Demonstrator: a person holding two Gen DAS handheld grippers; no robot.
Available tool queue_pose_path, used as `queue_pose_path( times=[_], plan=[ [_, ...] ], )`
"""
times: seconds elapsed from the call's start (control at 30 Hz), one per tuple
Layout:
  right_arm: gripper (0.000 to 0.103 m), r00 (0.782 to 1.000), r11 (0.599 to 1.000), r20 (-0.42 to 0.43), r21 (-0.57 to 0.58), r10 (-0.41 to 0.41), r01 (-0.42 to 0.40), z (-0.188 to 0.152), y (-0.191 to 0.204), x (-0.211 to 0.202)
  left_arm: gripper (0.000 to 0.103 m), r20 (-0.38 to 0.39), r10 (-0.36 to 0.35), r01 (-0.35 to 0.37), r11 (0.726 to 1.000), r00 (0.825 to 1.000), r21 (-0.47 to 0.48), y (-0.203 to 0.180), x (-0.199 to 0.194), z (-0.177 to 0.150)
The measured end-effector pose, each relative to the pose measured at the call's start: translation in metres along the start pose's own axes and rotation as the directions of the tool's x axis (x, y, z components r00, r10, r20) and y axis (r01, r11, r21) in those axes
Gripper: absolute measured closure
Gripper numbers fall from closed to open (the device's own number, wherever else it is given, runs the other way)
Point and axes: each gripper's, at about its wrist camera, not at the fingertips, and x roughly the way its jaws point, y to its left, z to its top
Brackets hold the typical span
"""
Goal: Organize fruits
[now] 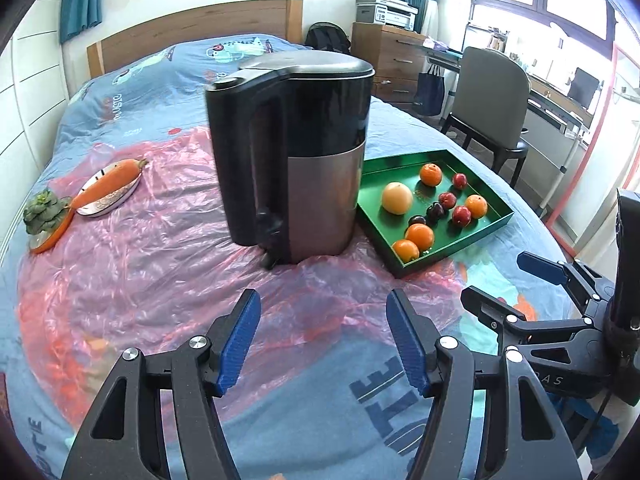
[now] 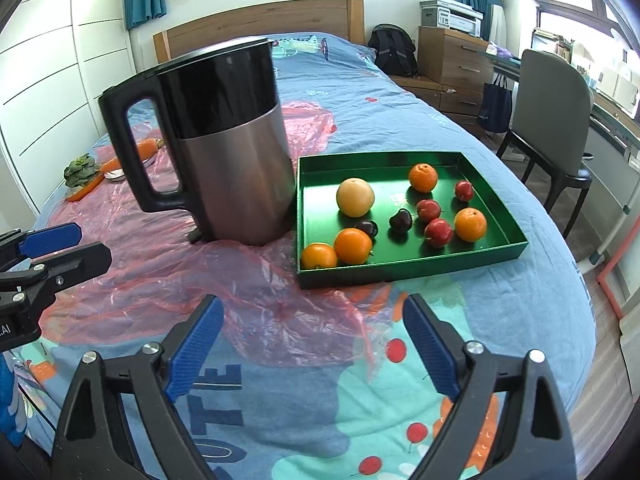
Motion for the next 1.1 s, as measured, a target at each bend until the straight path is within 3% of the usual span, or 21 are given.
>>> queue_pose_path(
  times=[0.13, 0.37, 0.53, 1.1],
  plan=[
    [0.000, 0.999, 0.999, 0.033, -0.042, -0.007, 0.008, 0.001, 0.027, -0.008, 0.026, 0.034, 0.048, -0.048, 0.999, 0.998, -0.018, 0.016, -0.016, -0.013],
    [0.000, 0.997, 0.997, 0.081, -0.078, -0.009, 0.016, 0.006, 0.059, -0.017, 0.022, 0.077, 0.125, -0.122, 0.992, 0.989, -0.043, 0.042, -0.037, -0.022],
    [0.000, 0.996, 0.996, 0.084, -0.088, -0.008, 0.016, 0.005, 0.067, -0.016, 0.008, 0.114, 0.148, -0.143, 0.988, 0.982, -0.049, 0.047, -0.043, -0.025],
    [0.000, 0.997, 0.996, 0.079, -0.088, 0.000, 0.007, 0.005, 0.064, -0.003, 0.007, 0.079, 0.189, -0.181, 0.979, 0.979, -0.098, 0.058, -0.030, -0.027]
  ],
)
